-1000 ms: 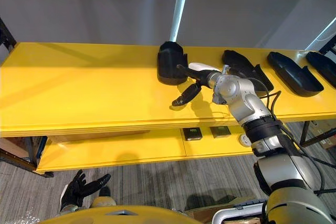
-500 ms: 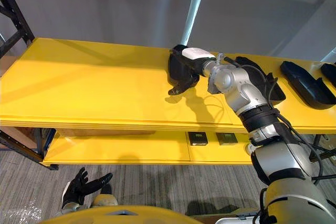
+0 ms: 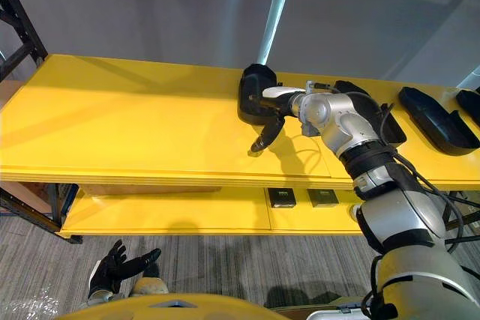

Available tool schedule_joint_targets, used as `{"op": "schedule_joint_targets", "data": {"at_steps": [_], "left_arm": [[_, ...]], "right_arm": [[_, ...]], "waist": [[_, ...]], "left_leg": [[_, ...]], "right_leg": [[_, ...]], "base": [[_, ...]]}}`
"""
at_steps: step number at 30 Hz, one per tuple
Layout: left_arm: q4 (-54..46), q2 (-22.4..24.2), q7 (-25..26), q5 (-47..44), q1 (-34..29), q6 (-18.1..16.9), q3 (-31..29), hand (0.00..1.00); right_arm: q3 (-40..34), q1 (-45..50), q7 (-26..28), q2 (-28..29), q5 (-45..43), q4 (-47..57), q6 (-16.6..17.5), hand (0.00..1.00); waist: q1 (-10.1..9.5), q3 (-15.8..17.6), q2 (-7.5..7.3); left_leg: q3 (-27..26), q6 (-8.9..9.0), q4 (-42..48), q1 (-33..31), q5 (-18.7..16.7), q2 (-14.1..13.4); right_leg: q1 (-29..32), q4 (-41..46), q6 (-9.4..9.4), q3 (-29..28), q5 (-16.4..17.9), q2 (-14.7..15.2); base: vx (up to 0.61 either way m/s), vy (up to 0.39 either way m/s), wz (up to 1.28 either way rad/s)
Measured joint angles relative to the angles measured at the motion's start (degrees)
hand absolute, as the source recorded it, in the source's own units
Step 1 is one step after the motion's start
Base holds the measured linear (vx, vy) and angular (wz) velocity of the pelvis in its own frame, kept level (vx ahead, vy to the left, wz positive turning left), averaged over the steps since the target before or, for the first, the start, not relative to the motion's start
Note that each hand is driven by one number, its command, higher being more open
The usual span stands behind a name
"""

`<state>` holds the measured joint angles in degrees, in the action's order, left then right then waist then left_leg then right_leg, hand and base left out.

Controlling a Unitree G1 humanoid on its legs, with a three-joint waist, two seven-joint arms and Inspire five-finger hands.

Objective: Walk over and take three plastic housings, then place them on the shelf

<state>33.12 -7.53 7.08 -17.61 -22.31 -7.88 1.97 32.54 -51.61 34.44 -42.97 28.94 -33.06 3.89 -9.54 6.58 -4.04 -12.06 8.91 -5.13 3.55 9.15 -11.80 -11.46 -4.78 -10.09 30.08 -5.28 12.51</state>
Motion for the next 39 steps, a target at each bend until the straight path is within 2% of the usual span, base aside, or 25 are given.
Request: {"op": "schedule_joint_targets", "data": {"at_steps": [8,17,22,28,39], "left_arm": [[0.0,-0.5,-0.1,0.0,0.1,0.9,0.1,1.0],[0.0,-1.3,-0.1,0.0,0.1,1.7,0.1,1.0],[0.0,-1.6,-0.1,0.0,0.2,1.7,-0.1,1.0],[0.0,-1.6,-0.1,0.0,0.1,1.8,-0.1,1.0],[0.0,-1.6,-0.1,0.0,0.0,1.8,-0.1,1.0]], "right_arm": [[1.6,-0.9,7.0,0.0,0.0,0.0,1.6,1.0],[1.9,-1.0,11.1,-0.2,0.2,0.3,4.0,1.0],[2.9,-1.0,11.7,-0.5,2.2,0.4,4.9,1.0],[4.2,-1.0,12.4,-4.4,2.2,1.8,6.4,1.0],[4.2,-1.0,12.7,-4.5,2.2,1.9,6.6,1.0]], "waist": [[0.05,0.0,-0.26],[0.18,0.2,-0.93],[0.08,0.4,-1.4],[-0.15,0.5,-1.45],[0.09,0.5,-1.44]], "left_leg": [[-0.8,0.27,0.0,0.2,-0.1,-0.8],[-1.6,0.47,0.0,0.9,-0.3,-0.9],[-1.6,0.46,0.0,0.9,-0.4,-0.9],[-1.6,0.48,0.0,0.9,-0.4,-0.9],[-1.7,0.5,0.0,0.9,-0.4,-0.9]], "right_leg": [[0.4,0.0,0.3,-0.7,0.2,-0.7],[0.4,0.0,0.35,-1.5,0.2,-0.7],[0.4,0.0,0.35,-1.5,0.2,-0.7],[0.4,0.0,0.35,-1.5,0.2,-0.6],[0.4,0.0,0.37,-1.5,0.3,-0.6]], "base": [[0.0,-0.001,-0.04],[0.01,0.004,-0.05],[0.0,0.0,0.0],[0.0,0.0,0.0],[0.0,0.0,0.0]]}}
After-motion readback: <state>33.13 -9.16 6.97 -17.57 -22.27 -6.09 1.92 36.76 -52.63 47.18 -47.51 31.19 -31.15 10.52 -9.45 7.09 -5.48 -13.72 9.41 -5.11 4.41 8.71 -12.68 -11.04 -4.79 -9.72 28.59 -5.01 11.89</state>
